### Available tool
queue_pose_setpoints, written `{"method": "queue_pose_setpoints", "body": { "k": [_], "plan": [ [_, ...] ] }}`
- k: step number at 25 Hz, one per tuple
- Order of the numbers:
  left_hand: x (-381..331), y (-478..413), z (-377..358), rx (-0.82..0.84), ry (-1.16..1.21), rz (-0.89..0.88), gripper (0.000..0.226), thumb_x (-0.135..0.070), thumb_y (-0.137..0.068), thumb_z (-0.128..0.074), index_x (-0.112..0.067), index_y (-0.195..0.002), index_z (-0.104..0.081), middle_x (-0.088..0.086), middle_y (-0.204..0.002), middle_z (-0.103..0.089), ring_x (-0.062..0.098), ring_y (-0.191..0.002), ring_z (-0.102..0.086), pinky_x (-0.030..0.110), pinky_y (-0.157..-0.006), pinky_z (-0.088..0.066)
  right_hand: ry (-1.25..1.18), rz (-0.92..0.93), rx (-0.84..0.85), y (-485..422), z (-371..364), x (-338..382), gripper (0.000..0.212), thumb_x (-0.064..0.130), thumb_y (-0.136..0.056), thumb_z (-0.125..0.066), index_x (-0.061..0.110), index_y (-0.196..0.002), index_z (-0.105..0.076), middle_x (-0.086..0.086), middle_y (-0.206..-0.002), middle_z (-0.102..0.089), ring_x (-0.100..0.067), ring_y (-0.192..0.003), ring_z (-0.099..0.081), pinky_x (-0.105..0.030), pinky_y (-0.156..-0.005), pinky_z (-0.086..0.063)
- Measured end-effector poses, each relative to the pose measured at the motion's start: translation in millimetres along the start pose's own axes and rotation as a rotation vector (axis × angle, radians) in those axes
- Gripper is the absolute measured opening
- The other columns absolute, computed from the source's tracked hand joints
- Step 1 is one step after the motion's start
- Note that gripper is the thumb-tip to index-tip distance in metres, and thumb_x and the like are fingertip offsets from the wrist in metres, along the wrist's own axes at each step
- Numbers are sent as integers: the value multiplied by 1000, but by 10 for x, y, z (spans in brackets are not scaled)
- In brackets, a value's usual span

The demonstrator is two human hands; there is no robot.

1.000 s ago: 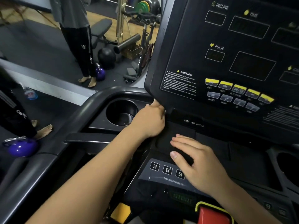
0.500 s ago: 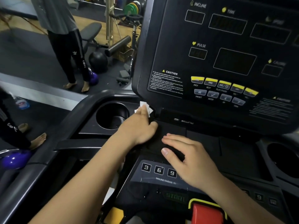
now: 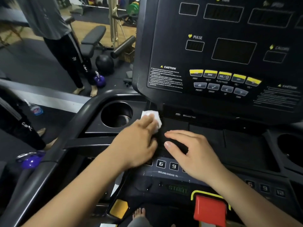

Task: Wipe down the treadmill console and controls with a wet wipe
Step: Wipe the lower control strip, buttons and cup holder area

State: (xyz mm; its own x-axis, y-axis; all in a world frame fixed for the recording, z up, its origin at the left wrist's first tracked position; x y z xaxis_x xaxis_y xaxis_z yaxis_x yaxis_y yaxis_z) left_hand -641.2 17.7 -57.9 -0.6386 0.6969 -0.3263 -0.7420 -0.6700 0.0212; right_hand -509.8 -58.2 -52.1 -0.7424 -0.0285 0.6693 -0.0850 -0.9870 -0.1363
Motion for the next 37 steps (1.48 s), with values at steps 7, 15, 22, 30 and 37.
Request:
{"method": "queue_pose_setpoints", "body": {
  "k": [7, 15, 22, 30, 37],
  "plan": [
    [396, -458, 2, 79, 371, 238, 82, -39, -72, -52, -20, -148, -27, 6, -152, -41, 25, -138, -41, 28, -106, -33, -46, 14, -36, -21, 18, 2, 43, 54, -83, -54, 28, -113, -73, 18, -114, -68, 4, -108, -60, -24, -96, -49],
    [-13, 303, 88, -53, 41, -35, 49, -48, -91, -28, -20, -127, -47, -4, -139, -45, 34, -118, -58, 46, -86, -54, -934, -320, -409, -9, 684, -464, 22, 15, -101, -46, 11, -106, -67, -15, -100, -72, -34, -104, -68, -45, -89, -55],
    [-725, 117, -109, -9, 168, -323, 34, -23, -93, -49, -17, -123, -64, -4, -124, -66, 17, -115, -58, 23, -100, -41, -657, -302, -414, 193, 966, -528, 20, 14, -100, -51, 21, -102, -70, -6, -102, -74, -19, -99, -71, -39, -85, -57],
    [-897, -146, -116, 127, 160, -342, 25, -30, -89, -62, -25, -112, -68, -6, -108, -69, 13, -102, -61, 24, -90, -46, -352, -243, -104, 454, 814, -417, 28, 10, -98, -51, 30, -104, -70, 12, -97, -75, -3, -93, -70, -18, -80, -53],
    [-813, -142, 39, 169, -176, -337, 45, -44, -84, -28, -23, -96, -67, -6, -94, -66, 21, -93, -65, 36, -77, -52, -280, -336, -355, 883, 1261, -759, 27, 11, -98, -52, 32, -102, -68, 15, -94, -74, -4, -88, -70, -20, -78, -56]
  ]
}}
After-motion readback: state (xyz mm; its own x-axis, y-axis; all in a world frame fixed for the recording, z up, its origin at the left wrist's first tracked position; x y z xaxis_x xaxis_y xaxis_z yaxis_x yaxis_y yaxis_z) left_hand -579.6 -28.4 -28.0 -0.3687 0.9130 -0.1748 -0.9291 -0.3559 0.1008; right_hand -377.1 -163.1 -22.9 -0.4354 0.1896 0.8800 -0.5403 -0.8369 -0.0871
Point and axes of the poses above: each hand's wrist, its own y-axis away from the middle knuckle, its own z-axis out of the back of the hand, x = y × z, the point moved 7 cm from there along -y, towards the middle knuckle
